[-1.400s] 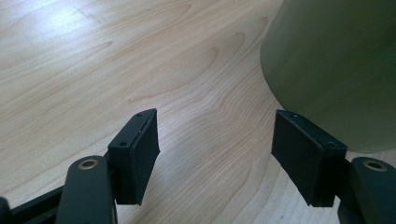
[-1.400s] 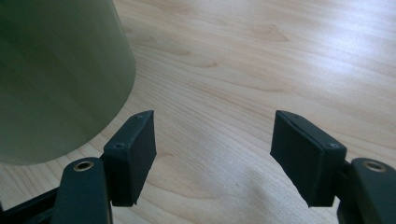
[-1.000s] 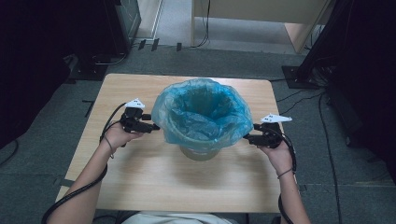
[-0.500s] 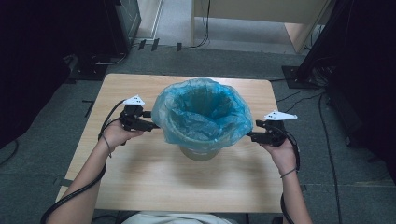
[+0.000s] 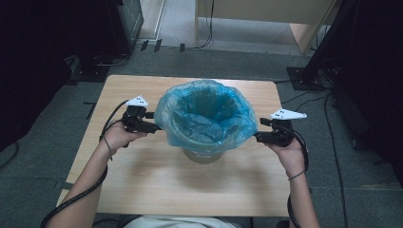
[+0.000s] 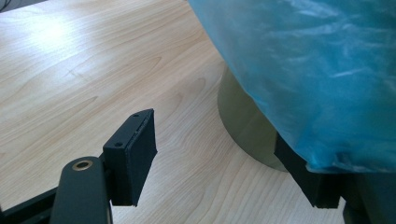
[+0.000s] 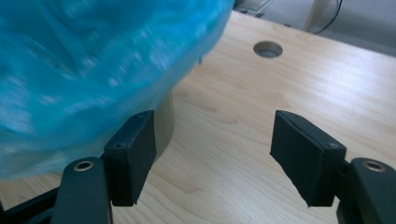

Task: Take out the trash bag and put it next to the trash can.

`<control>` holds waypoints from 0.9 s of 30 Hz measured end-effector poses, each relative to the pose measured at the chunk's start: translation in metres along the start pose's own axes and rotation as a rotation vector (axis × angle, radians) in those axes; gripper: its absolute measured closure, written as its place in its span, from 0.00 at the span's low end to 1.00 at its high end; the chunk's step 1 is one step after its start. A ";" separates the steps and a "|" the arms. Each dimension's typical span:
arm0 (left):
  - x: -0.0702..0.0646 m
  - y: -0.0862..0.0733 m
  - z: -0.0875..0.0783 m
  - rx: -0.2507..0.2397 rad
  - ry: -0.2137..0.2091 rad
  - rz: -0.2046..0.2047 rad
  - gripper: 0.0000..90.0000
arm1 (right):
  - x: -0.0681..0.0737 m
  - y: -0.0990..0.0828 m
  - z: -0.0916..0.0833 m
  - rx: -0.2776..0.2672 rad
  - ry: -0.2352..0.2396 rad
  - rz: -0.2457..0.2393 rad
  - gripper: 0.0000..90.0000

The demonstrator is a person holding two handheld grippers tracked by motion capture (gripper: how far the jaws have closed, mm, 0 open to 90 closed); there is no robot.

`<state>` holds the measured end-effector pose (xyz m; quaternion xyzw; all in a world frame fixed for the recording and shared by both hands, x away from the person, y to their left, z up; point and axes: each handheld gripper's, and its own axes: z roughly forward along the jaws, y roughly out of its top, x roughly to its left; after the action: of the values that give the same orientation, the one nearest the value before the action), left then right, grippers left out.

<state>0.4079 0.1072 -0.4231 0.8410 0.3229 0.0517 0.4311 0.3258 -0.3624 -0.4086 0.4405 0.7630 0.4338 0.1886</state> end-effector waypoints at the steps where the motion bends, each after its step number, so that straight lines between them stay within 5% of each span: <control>1: 0.000 0.000 0.000 0.003 -0.002 -0.006 0.32 | 0.001 0.002 -0.002 -0.005 0.001 -0.010 0.34; 16: -0.005 0.008 -0.011 -0.035 -0.005 -0.011 0.32 | 0.006 0.034 -0.028 -0.066 0.056 -0.068 0.34; 27: -0.003 0.007 -0.012 -0.041 -0.003 -0.023 0.32 | 0.013 0.054 -0.027 -0.069 0.113 -0.126 0.37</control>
<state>0.4048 0.1112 -0.4094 0.8283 0.3310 0.0522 0.4491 0.3281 -0.3518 -0.3473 0.3598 0.7830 0.4715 0.1873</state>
